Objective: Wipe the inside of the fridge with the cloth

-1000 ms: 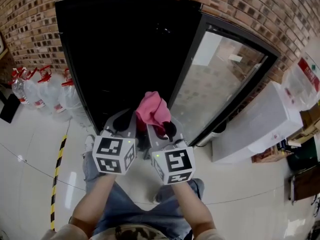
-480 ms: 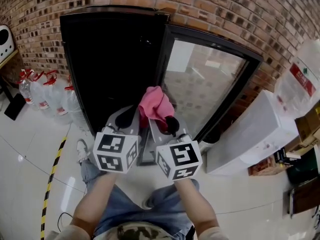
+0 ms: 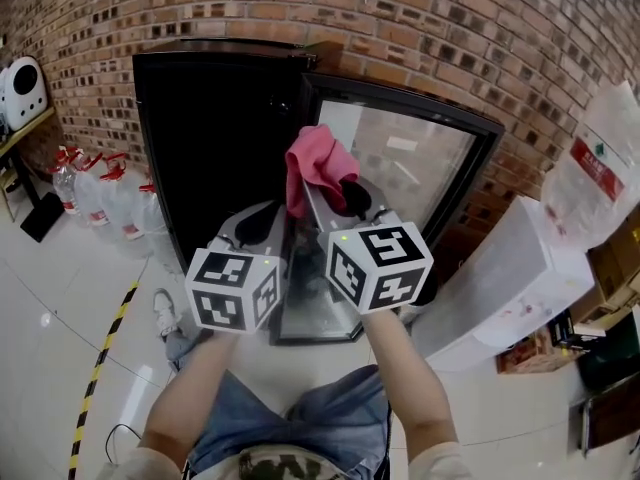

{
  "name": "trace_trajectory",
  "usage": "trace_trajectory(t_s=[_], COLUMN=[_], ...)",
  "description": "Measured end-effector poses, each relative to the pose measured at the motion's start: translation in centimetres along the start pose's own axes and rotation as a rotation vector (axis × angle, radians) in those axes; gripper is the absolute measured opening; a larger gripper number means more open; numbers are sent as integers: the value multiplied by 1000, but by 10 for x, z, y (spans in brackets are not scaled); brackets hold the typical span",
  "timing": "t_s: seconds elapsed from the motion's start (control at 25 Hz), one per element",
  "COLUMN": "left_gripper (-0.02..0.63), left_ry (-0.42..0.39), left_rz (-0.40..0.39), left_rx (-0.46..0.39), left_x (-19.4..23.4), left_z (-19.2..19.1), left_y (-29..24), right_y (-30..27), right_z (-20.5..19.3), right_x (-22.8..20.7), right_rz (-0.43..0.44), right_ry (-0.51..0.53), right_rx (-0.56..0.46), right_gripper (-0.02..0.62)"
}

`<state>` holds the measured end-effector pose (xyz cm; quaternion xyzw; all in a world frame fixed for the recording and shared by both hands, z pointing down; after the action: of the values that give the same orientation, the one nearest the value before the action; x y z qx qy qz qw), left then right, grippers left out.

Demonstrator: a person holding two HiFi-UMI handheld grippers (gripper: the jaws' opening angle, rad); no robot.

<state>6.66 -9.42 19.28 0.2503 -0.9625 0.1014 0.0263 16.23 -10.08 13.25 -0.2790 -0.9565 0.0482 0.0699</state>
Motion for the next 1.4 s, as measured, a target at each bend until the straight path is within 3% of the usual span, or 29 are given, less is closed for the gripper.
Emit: trace_trajectory(t_s=[0.4, 0.72, 1.04, 1.24, 1.4], left_gripper=[-5, -5, -5, -5, -5], left_ry=[-30, -41, -46, -39, -32], left_rz=[-33, -51, -78, -96, -100], left_rx=[-17, 7, 27, 36, 40], left_x=[-33, -51, -71, -81, -82], left_z=[19, 9, -1, -6, -8], left_y=[-2, -18, -34, -40, -40], right_y=[-7, 33, 90, 106, 111], right_z=[32, 12, -9, -16, -18], right_x=[-44, -137, -232, -256, -246], right_rz=[-9, -184, -419, -473, -459], right_ry=[-2, -25, -53, -54, -51], right_rx=[26, 46, 74, 101, 92], right_gripper=[104, 104, 104, 104, 104])
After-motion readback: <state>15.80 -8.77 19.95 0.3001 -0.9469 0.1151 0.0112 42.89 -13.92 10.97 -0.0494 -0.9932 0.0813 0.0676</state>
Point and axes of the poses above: the fingertips, and each gripper's own axes: y backward along the fingers, x to its left, z out of its top, the point moved 5 cm from there along y, backward along the fingers, and after that the axes turned 13 degrees about x, right-handed, at the moved point
